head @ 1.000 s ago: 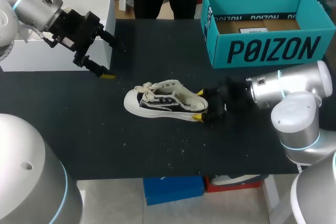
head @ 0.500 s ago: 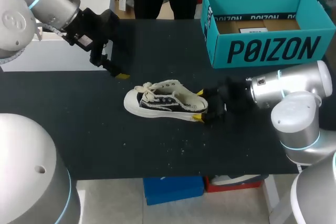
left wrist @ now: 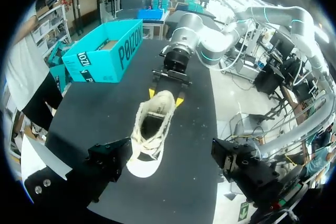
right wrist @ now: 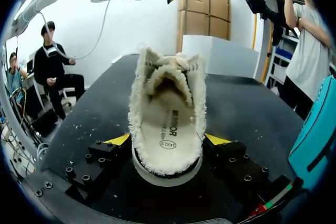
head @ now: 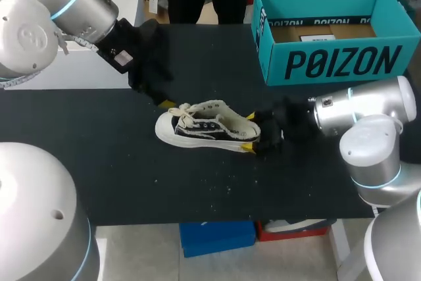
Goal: Take the shoe out of the shoebox, open the shoe tongue, remove and reinsert the insole, then place the shoe into the shoebox
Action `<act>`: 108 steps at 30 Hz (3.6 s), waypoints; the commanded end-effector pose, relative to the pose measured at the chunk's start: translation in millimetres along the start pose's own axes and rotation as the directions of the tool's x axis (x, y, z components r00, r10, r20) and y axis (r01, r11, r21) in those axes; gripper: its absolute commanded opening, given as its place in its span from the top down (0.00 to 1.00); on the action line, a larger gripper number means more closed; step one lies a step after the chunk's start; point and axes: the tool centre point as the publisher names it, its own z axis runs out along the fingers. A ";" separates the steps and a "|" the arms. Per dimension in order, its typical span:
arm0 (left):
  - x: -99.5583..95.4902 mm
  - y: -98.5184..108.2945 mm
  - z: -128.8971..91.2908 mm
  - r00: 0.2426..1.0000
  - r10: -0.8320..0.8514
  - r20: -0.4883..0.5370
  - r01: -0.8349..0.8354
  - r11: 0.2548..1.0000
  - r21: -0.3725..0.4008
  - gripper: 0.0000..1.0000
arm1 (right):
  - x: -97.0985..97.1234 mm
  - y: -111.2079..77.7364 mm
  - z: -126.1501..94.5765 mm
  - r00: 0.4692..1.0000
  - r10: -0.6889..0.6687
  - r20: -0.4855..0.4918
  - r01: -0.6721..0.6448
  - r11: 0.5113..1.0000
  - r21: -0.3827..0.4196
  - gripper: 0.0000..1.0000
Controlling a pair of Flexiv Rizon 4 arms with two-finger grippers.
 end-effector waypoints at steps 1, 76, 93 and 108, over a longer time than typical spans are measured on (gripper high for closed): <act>-1.9 -6.8 7.7 0.980 -0.148 0.135 0.171 0.969 -0.180 0.00 | 0.4 0.1 1.8 1.000 0.002 0.001 -0.002 1.000 0.003 1.00; -31.9 -10.4 145.4 0.352 -0.327 0.877 0.926 0.259 -0.275 0.00 | 0.4 0.1 1.8 1.000 0.002 0.001 -0.002 1.000 0.003 1.00; -35.7 2.1 144.7 0.319 -0.270 0.908 0.931 0.270 -0.246 0.68 | 0.4 0.1 1.8 1.000 0.002 0.001 -0.002 1.000 0.003 1.00; -35.2 -0.1 142.5 0.323 -0.257 0.911 0.925 0.287 -0.248 1.00 | 0.4 0.1 1.8 1.000 0.002 0.001 -0.002 1.000 0.003 1.00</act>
